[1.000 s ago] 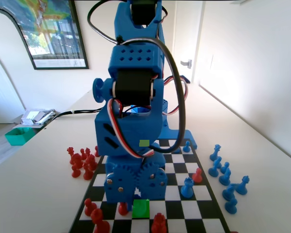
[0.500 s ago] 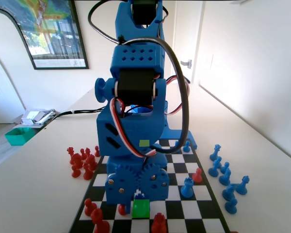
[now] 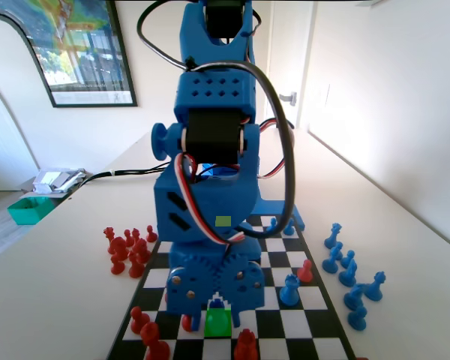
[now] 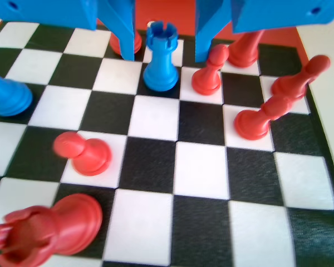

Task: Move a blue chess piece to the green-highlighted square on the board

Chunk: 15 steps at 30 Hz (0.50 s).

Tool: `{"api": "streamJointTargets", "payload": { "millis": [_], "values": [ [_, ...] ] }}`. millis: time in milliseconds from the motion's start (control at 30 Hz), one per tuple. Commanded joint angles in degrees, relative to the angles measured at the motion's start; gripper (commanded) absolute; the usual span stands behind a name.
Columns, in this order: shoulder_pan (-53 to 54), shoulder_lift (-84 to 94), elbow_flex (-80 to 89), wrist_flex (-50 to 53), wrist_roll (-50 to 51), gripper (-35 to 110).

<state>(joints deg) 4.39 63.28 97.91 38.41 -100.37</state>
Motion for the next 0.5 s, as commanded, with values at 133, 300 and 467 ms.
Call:
{"api": "streamJointTargets", "payload": {
  "millis": [133, 300, 467],
  "values": [
    [-0.97, 8.09, 0.18, 1.23, 1.14, 15],
    [-1.49, 9.84, 0.18, 2.46, 1.58, 15],
    [-1.76, 12.22, 0.18, 5.19, 1.67, 14]
  ]
}}
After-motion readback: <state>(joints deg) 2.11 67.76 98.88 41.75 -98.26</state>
